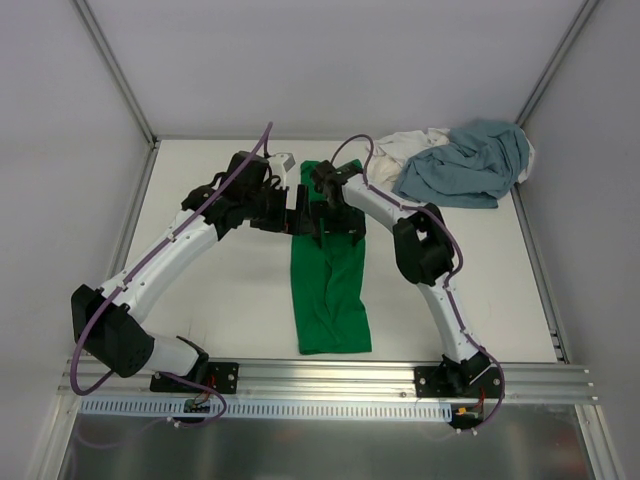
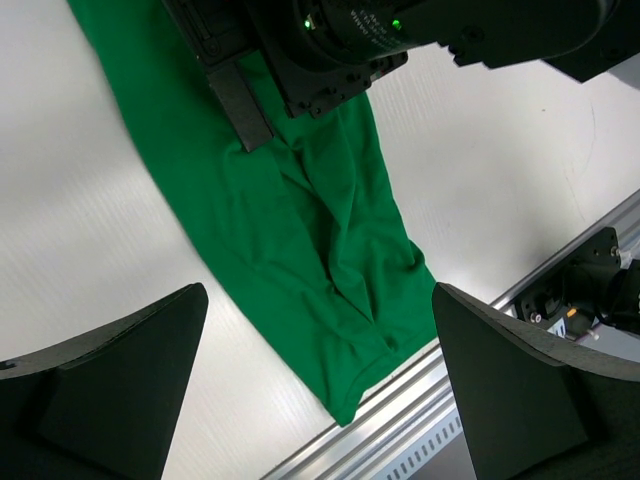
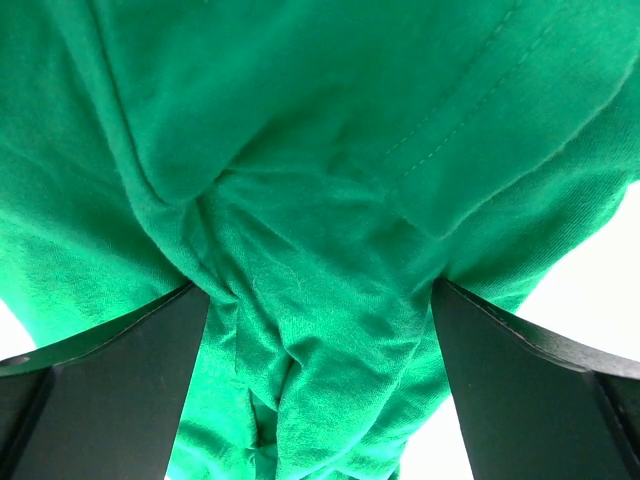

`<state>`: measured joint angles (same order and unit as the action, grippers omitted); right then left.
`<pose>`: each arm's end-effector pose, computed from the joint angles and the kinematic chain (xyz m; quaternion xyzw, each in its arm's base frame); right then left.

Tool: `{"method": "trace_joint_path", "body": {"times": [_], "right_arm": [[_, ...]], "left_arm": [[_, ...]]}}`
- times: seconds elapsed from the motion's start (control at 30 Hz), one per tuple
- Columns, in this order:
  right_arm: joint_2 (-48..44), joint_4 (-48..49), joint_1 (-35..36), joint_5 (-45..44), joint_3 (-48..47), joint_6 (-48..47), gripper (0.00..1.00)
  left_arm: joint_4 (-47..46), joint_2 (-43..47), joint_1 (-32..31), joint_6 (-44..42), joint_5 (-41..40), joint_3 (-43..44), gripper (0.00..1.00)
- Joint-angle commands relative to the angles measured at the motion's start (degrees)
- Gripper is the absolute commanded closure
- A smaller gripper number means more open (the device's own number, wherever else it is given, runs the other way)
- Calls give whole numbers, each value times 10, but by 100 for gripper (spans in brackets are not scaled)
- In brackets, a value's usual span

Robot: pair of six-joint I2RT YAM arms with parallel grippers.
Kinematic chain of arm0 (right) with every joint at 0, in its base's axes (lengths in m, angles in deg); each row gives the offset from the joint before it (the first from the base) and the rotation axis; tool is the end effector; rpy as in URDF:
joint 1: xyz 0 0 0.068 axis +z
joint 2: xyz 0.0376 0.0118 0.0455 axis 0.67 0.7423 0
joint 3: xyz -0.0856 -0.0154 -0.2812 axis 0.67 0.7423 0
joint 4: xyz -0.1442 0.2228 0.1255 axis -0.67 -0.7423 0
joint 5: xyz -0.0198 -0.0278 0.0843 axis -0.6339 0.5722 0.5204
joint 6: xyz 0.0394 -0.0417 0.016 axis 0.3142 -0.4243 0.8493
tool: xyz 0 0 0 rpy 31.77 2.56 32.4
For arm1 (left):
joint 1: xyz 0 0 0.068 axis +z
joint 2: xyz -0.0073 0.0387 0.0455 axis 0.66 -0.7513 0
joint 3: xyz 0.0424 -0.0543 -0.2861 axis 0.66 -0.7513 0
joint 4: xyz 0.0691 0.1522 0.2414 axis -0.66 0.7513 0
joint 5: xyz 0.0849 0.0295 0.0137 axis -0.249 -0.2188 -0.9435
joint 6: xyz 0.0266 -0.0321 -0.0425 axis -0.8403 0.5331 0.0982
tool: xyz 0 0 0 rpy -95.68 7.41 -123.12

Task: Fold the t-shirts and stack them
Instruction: Grab the bottom of the folded rectangular tshirt with both arms

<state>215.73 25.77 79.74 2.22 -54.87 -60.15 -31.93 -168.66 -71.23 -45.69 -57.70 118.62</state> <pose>0.4278 0.3267 0.1618 -0.1889 0.9743 0.0233 0.1201 0.2914 -0.1809 0.3624 0.1477 0.8786 -0.2866 0.3524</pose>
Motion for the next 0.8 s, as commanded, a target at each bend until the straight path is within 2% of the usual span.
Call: {"method": "trace_joint_path", "body": {"times": [0.0, 0.27, 0.57, 0.77], "right_arm": [[2, 41, -7, 32, 13, 18, 1], [32, 28, -26, 51, -18, -4, 1], [113, -24, -40, 62, -160, -17, 1], [133, -27, -45, 67, -190, -16, 0]], "left_arm": [[14, 8, 7, -18, 15, 14, 1], [20, -6, 8, -13, 16, 28, 1], [26, -6, 14, -9, 12, 25, 1], [24, -3, 27, -12, 14, 22, 1]]}}
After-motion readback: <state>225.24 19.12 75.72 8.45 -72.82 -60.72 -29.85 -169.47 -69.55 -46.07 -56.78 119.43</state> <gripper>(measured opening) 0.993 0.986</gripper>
